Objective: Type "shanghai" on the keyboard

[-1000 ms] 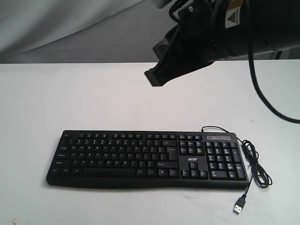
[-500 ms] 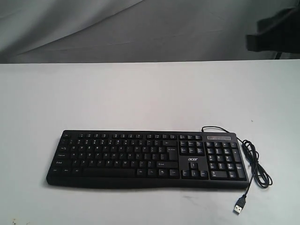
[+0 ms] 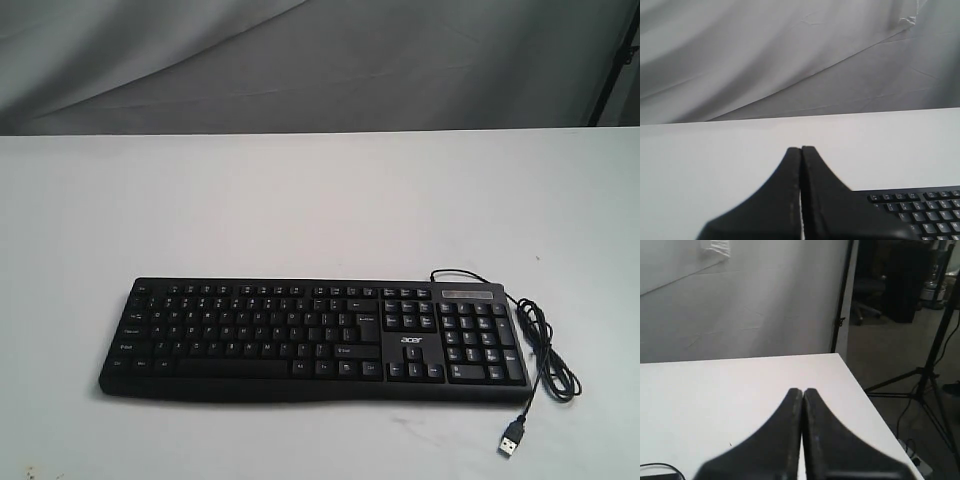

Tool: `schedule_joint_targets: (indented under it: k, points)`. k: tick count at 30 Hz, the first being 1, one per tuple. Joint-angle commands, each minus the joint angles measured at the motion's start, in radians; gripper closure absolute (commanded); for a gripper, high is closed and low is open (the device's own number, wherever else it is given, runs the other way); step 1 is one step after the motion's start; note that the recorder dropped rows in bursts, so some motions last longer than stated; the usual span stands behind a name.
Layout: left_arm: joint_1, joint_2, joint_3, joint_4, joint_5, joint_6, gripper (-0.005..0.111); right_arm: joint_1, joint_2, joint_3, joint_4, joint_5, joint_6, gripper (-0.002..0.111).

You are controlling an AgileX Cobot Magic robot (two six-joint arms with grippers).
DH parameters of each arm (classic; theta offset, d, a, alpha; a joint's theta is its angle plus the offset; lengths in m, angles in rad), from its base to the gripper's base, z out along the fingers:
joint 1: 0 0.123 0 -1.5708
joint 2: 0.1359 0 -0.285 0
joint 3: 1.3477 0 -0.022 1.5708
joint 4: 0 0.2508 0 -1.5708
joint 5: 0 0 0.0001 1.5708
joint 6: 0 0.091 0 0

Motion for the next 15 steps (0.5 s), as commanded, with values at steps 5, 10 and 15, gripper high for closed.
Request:
schedule_joint_targets:
  k: [5, 10, 15]
  points:
    - [-0.006, -0.002, 0.002, 0.0, -0.006, -0.003, 0.107, -0.023, -0.246, 0.219, 0.011, 0.027, 0.101, 0.108]
    - [-0.006, -0.002, 0.002, 0.0, -0.006, -0.003, 0.107, -0.023, -0.321, 0.263, 0.011, 0.057, 0.119, 0.108]
    - [-0.006, -0.002, 0.002, 0.0, -0.006, -0.003, 0.107, -0.023, -0.344, 0.263, 0.0, 0.18, 0.113, 0.108]
